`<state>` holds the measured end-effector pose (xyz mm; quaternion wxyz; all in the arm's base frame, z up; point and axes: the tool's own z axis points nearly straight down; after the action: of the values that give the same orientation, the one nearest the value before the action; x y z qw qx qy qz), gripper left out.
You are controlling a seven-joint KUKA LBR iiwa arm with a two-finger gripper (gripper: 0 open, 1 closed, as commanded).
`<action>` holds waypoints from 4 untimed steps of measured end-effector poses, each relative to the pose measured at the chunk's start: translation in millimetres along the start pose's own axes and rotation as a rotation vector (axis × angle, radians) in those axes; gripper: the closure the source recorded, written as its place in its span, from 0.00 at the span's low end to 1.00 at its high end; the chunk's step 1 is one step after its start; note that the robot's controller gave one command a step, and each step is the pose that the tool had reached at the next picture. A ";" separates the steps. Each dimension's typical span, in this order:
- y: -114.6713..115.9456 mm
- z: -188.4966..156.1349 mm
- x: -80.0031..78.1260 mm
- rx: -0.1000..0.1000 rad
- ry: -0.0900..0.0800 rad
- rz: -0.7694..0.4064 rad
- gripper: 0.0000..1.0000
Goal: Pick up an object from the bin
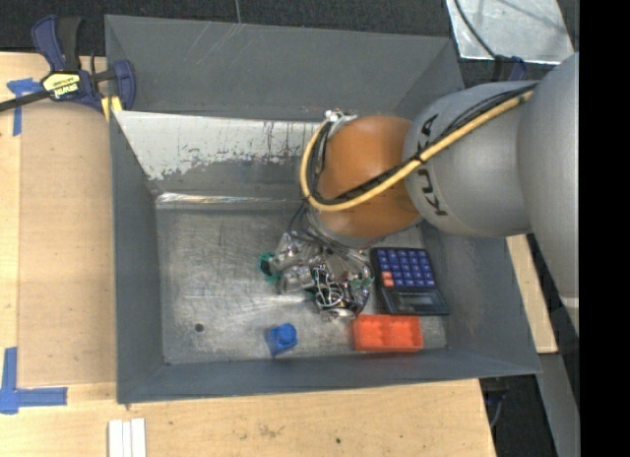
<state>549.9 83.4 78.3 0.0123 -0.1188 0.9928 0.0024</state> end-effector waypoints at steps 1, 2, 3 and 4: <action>-0.9 3.3 4.4 0.001 0.017 0.001 0.00; -0.9 3.3 4.3 0.001 0.017 0.002 0.00; -2.2 -17.6 8.3 0.002 0.028 0.117 0.00; -36.0 -29.1 -27.4 0.005 0.017 0.219 0.00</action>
Offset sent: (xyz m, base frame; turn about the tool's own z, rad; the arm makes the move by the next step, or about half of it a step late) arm 0.0000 0.0000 0.0000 0.0000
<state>584.3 54.7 108.1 0.0039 -0.0096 0.9999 0.0002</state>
